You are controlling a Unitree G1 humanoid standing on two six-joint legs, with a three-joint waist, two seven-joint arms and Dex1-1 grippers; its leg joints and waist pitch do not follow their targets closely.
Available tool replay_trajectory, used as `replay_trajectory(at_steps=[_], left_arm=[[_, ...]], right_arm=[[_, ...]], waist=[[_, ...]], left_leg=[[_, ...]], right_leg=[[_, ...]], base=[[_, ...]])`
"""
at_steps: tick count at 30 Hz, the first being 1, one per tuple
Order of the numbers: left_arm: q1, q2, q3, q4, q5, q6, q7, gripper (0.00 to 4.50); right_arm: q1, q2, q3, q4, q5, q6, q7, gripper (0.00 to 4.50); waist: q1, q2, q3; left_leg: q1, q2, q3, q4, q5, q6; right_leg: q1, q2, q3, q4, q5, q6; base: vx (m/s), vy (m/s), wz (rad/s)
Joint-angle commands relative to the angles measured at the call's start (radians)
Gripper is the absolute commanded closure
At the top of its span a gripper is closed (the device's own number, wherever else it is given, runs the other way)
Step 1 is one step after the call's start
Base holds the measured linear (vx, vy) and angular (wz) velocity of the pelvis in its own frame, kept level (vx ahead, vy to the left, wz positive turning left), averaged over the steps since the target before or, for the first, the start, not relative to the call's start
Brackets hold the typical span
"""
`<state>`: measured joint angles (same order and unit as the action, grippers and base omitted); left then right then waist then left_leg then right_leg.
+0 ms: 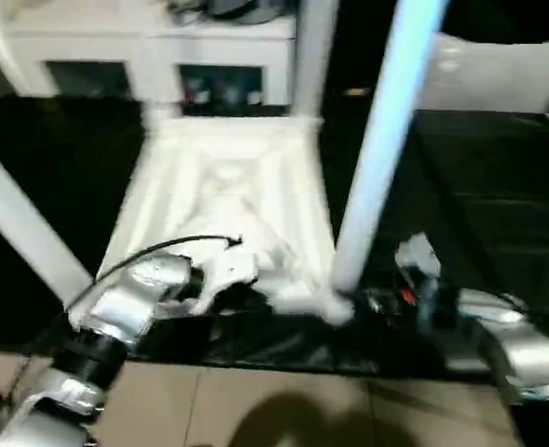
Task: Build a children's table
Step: Rotate leg to tighten
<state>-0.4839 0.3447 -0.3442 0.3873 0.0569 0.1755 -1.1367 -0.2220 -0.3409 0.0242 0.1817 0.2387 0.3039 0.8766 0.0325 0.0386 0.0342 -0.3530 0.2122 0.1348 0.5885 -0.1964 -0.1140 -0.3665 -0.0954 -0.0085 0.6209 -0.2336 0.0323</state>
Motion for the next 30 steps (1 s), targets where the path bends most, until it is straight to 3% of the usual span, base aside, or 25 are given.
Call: replay_trajectory(at_steps=[1,4,5,6,7,8,10,13,15,16,19,22,25,27,30], left_arm=[[-0.005,-0.127,-0.083,-0.078,-0.021,0.033,0.03,4.5],[-0.02,-0.177,-0.083,-0.077,-0.002,0.074,0.099,4.5],[-0.037,-0.224,-0.074,-0.067,0.011,0.105,0.168,4.5],[-0.045,-0.248,-0.067,-0.06,0.021,0.122,0.208,4.5],[-0.052,-0.259,-0.064,-0.05,0.033,0.127,0.233,4.5],[-0.061,-0.27,-0.062,-0.037,0.048,0.13,0.264,4.5],[-0.071,-0.255,-0.068,-0.007,0.082,0.101,0.286,4.5],[-0.071,-0.228,-0.066,0.007,0.102,0.071,0.292,4.5],[-0.068,-0.204,-0.062,0.015,0.108,0.05,0.281,4.5],[-0.067,-0.181,-0.055,0.025,0.108,0.024,0.269,4.5],[-0.067,-0.174,-0.048,0.031,0.108,0.02,0.267,4.5],[-0.074,-0.136,-0.033,0.051,0.095,-0.015,0.22,4.5],[-0.076,-0.103,-0.038,0.069,0.075,-0.064,0.153,4.5],[-0.076,-0.091,-0.043,0.077,0.062,-0.098,0.119,4.5],[-0.079,-0.067,-0.056,0.092,0.052,-0.145,0.058,4.5]], right_arm=[[-0.05,0.103,0.072,0.041,-0.033,0.032,-0.119,2.6],[-0.083,0.163,0.052,0.088,-0.051,0.034,-0.239,2.61],[-0.122,0.218,0.02,0.145,-0.071,0.037,-0.367,2.61],[-0.14,0.244,0.006,0.17,-0.087,0.034,-0.423,2.61],[-0.151,0.258,0.0,0.185,-0.099,0.031,-0.454,2.61],[-0.163,0.272,-0.005,0.201,-0.111,0.026,-0.485,2.61],[-0.15,0.27,-0.009,0.181,-0.091,0.008,-0.448,2.61],[-0.124,0.25,-0.014,0.149,-0.078,-0.015,-0.4,1.91],[-0.104,0.22,-0.024,0.132,-0.074,-0.052,-0.365,1.88],[-0.084,0.175,-0.031,0.12,-0.068,-0.084,-0.312,1.74],[-0.077,0.152,-0.036,0.119,-0.067,-0.106,-0.285,1.49],[-0.049,0.027,-0.059,0.09,-0.033,-0.142,-0.127,1.15],[-0.038,-0.078,-0.061,0.078,-0.02,-0.143,0.001,1.01],[-0.039,-0.113,-0.058,0.078,-0.016,-0.152,0.046,0.74],[-0.047,-0.164,-0.058,0.073,0.008,-0.154,0.137,0.74]], waist=[[0.003,-0.016,-0.035],[-0.004,-0.013,-0.036],[-0.004,-0.012,-0.038],[-0.009,-0.011,-0.037],[-0.012,-0.011,-0.043],[-0.011,-0.004,-0.045],[-0.01,-0.007,-0.054],[-0.002,-0.006,-0.06],[0.005,-0.008,-0.064],[0.008,-0.008,-0.062],[0.014,-0.007,-0.058],[0.02,-0.007,-0.055],[0.025,-0.008,-0.056],[0.026,-0.008,-0.057],[0.027,-0.01,-0.059]], left_leg=[[-0.011,-0.01,0.02,-0.09,-0.292,-0.012],[-0.008,-0.011,0.023,-0.089,-0.283,-0.012],[-0.009,-0.013,0.021,-0.089,-0.273,-0.012],[-0.008,-0.013,0.023,-0.09,-0.272,-0.018],[-0.01,-0.013,0.022,-0.087,-0.248,-0.019],[-0.01,-0.013,0.021,-0.086,-0.229,-0.02],[-0.013,-0.014,0.023,-0.077,-0.153,-0.003],[-0.015,-0.017,0.025,-0.065,-0.056,0.035],[-0.018,-0.019,0.027,-0.06,-0.01,0.061],[-0.018,-0.02,0.029,-0.059,-0.018,0.071],[-0.012,-0.014,0.032,-0.063,-0.095,0.076],[-0.011,-0.01,0.031,-0.066,-0.134,0.069],[-0.015,-0.01,0.032,-0.063,-0.122,0.082],[-0.014,-0.01,0.032,-0.061,-0.109,0.09],[-0.015,-0.01,0.034,-0.058,-0.093,0.106]], right_leg=[[0.026,-0.016,0.004,-0.097,-0.358,-0.164],[0.019,-0.014,0.007,-0.099,-0.331,-0.17],[0.022,-0.013,0.005,-0.099,-0.32,-0.167],[0.016,-0.011,0.006,-0.099,-0.304,-0.172],[0.02,-0.01,0.007,-0.095,-0.263,-0.174],[0.021,-0.01,0.006,-0.093,-0.23,-0.179],[0.029,-0.006,0.005,-0.083,-0.068,-0.202],[0.037,-0.002,0.002,-0.069,0.138,-0.231],[0.041,0.0,0.002,-0.061,0.22,-0.242],[0.039,-0.001,0.002,-0.062,0.223,-0.248],[0.035,-0.005,0.003,-0.071,0.131,-0.252],[0.035,-0.005,0.003,-0.075,0.07,-0.253],[0.037,-0.005,0.002,-0.071,0.094,-0.255],[0.036,-0.006,0.002,-0.07,0.109,-0.259],[0.036,-0.006,0.001,-0.067,0.13,-0.275]], base=[[0.0,0.0,0.0],[0.0,0.0,0.0],[0.0,0.0,0.0],[0.0,0.0,0.0],[0.0,0.0,0.0],[0.0,0.0,0.0],[0.0,0.0,0.0],[0.018,0.003,0.0],[0.0,0.0,0.0],[0.0,0.0,0.0],[0.0,0.0,0.0],[0.0,0.0,0.0],[0.0,0.0,0.0],[0.0,0.0,0.0],[0.0,0.0,0.0]])
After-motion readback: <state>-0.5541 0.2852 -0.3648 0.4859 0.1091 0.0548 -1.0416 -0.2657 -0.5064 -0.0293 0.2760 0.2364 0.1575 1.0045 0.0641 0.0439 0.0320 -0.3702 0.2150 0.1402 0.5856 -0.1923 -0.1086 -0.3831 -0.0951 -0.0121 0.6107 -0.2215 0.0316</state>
